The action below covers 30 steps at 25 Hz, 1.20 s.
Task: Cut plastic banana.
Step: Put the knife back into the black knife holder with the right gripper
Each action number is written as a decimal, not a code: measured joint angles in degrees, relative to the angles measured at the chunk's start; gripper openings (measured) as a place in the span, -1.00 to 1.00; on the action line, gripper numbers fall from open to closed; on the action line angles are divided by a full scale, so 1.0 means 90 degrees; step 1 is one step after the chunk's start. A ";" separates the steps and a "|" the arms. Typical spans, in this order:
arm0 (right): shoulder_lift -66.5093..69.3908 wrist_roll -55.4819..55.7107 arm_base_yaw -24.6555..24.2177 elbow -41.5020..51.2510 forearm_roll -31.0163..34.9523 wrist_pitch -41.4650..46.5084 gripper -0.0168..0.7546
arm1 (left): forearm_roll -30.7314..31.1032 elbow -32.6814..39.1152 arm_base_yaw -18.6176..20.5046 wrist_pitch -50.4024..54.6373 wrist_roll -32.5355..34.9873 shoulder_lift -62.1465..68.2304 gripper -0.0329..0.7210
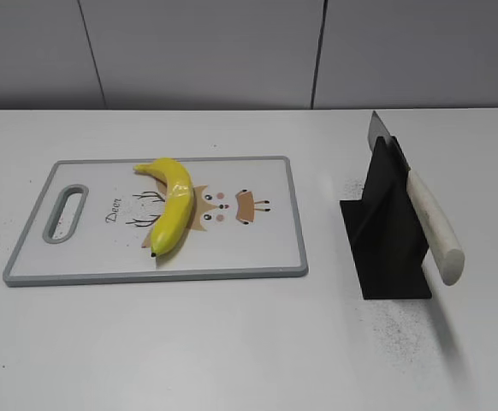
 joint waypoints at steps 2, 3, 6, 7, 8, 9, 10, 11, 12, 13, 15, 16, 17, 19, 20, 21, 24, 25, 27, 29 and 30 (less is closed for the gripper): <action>-0.0119 0.0000 -0.0006 0.0008 0.0000 0.0006 0.53 | 0.0001 0.0000 0.0000 0.0000 0.0000 0.0000 0.56; -0.0129 0.0000 -0.0022 0.0008 0.0000 0.0006 0.53 | 0.0001 0.0000 0.0000 0.0000 0.0000 0.0000 0.56; -0.0135 0.0000 -0.0243 0.0021 0.0000 0.0006 0.53 | 0.0001 0.0000 0.0000 0.0000 0.0000 0.0000 0.55; -0.0135 0.0000 -0.0379 0.0035 0.0000 0.0006 0.53 | 0.0007 0.0000 0.0000 0.0000 0.0000 0.0000 0.55; -0.0135 0.0000 -0.0533 0.0034 0.0000 0.0006 0.53 | 0.0007 0.0000 0.0000 0.0000 0.0000 0.0000 0.55; -0.0135 0.0000 -0.0695 0.0034 0.0000 0.0006 0.53 | 0.0007 0.0000 0.0000 0.0000 0.0000 0.0000 0.55; -0.0135 0.0000 -0.0832 0.0034 0.0000 0.0006 0.53 | 0.0007 0.0000 0.0000 0.0000 0.0000 0.0000 0.55; -0.0135 0.0000 -0.0996 0.0034 0.0000 0.0006 0.53 | 0.0007 0.0000 0.0000 0.0000 0.0000 0.0000 0.55; -0.0135 0.0000 -0.1165 0.0034 0.0000 0.0006 0.53 | 0.0007 0.0000 0.0000 0.0000 0.0000 0.0000 0.55; -0.0135 0.0000 -0.1300 0.0034 0.0000 0.0006 0.53 | 0.0007 0.0000 0.0000 0.0000 0.0000 0.0000 0.55; -0.0135 0.0000 -0.1588 0.0034 0.0000 0.0006 0.53 | 0.0007 0.0000 0.0000 0.0000 0.0000 0.0000 0.55; -0.0135 0.0000 -0.1696 0.0034 0.0000 0.0006 0.53 | 0.0007 0.0000 0.0000 0.0000 0.0000 0.0000 0.55; -0.0135 0.0000 -0.1758 0.0034 0.0000 0.0006 0.53 | 0.0007 0.0000 0.0000 0.0000 0.0000 0.0000 0.55; -0.0135 0.0000 -0.1815 0.0034 0.0000 0.0006 0.53 | 0.0007 0.0000 0.0000 0.0000 0.0000 0.0000 0.55; -0.0135 0.0000 -0.1820 0.0034 0.0000 0.0006 0.53 | 0.0007 0.0000 0.0000 0.0000 0.0000 0.0000 0.55; -0.0135 0.0000 -0.1829 0.0034 0.0000 0.0006 0.53 | 0.0007 0.0000 0.0000 0.0000 0.0000 0.0000 0.55; -0.0135 0.0000 -0.1828 0.0034 0.0000 0.0006 0.53 | 0.0007 0.0000 0.0000 0.0000 0.0000 0.0000 0.55; -0.0135 0.0000 -0.1828 0.0034 0.0000 0.0006 0.53 | 0.0007 0.0000 0.0000 0.0000 0.0000 0.0000 0.55; -0.0135 0.0000 -0.1828 0.0034 0.0000 0.0006 0.53 | 0.0007 0.0000 0.0000 0.0000 0.0000 0.0000 0.55; -0.0135 0.0000 -0.1828 0.0034 0.0000 0.0006 0.53 | 0.0007 0.0000 0.0000 0.0000 0.0000 0.0000 0.55; -0.0135 0.0000 -0.1828 0.0034 0.0000 0.0006 0.52 | 0.0007 0.0000 0.0000 0.0000 0.0000 0.0000 0.55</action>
